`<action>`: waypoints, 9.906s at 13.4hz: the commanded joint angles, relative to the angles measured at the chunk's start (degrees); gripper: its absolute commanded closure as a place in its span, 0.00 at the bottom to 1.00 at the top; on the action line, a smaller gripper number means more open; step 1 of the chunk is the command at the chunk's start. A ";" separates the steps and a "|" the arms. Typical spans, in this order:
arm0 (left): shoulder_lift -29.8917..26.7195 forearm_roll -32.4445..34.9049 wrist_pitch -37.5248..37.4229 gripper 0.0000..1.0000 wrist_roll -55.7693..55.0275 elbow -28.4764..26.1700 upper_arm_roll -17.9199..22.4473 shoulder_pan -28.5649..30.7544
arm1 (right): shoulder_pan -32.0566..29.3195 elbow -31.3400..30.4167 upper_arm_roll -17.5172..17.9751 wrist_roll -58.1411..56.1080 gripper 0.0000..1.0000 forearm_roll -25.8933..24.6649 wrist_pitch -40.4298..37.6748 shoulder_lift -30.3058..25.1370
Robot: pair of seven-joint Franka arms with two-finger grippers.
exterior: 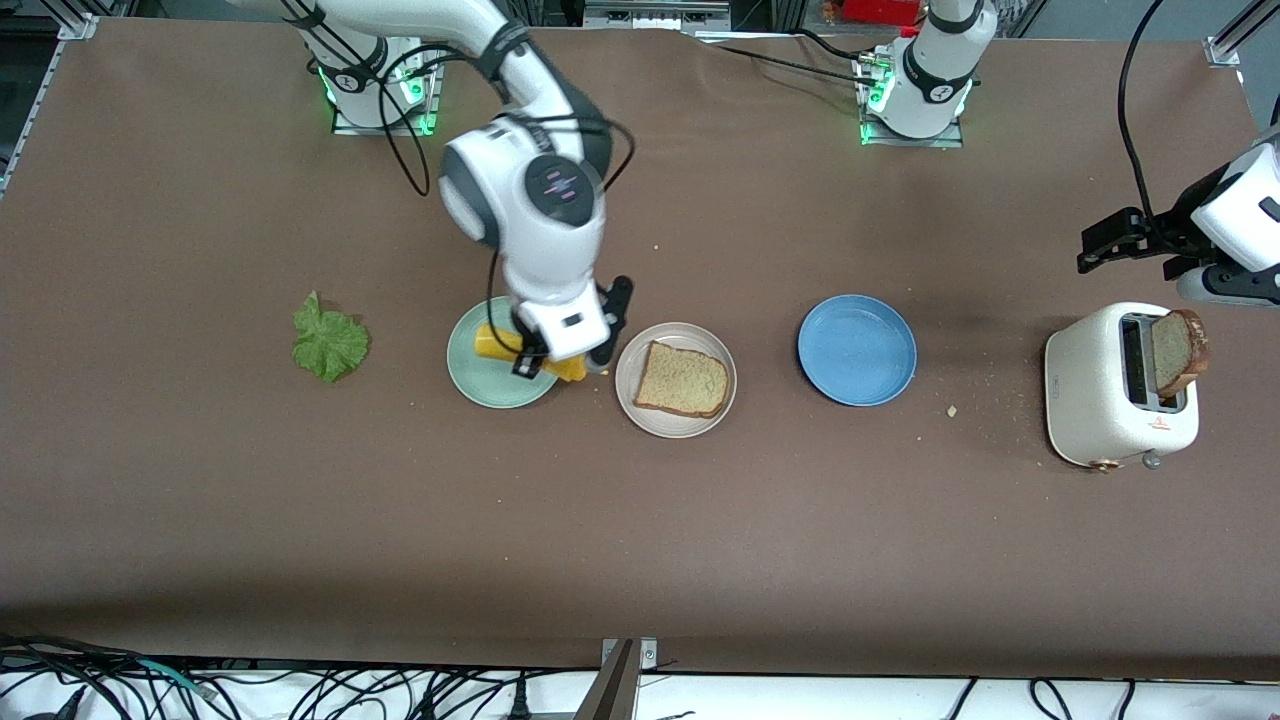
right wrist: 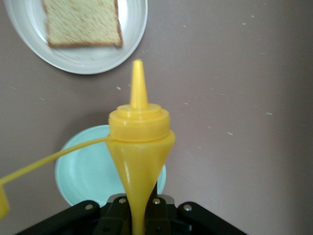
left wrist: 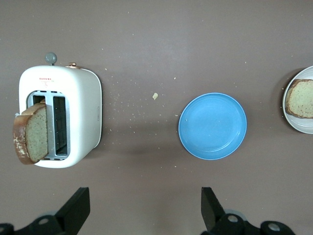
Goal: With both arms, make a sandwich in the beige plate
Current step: 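Move the yellow bottle back beside the mint-green plate with the right gripper, then lower the yellow bottle onto the table and open the right gripper, then draw the right gripper back from the bottle toward the lettuce leaf, then grasp the green lettuce leaf with the right gripper, then carry the lettuce leaf over the toast on the beige plate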
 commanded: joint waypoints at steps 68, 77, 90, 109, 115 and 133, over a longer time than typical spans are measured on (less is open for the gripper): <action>0.31 1.27 0.85 0.00 -0.20 -0.29 -0.75 0.06 | -34.76 -3.84 -4.31 -24.06 0.01 25.42 -26.76 -6.34; 0.31 1.27 0.85 0.00 -0.11 -0.29 -0.75 0.06 | -31.50 -13.22 -4.13 -0.65 0.01 9.66 -14.66 -7.49; 0.31 1.27 0.85 0.00 -0.11 -0.29 -0.66 -0.21 | -28.33 -39.25 -4.57 17.65 0.02 1.93 14.71 -4.15; 0.75 1.27 0.76 0.00 -0.02 -0.20 -0.75 -0.29 | -28.16 -16.09 -4.66 19.23 1.00 0.25 -8.01 -3.80; 0.67 1.18 0.59 0.00 -0.11 -0.29 -0.75 -0.29 | -22.81 -1.49 -4.05 35.72 1.00 -0.54 -22.87 -4.15; 0.67 1.09 0.50 0.00 -0.64 -0.29 -0.75 -0.29 | 8.48 4.69 -3.61 88.74 1.00 19.33 10.83 8.67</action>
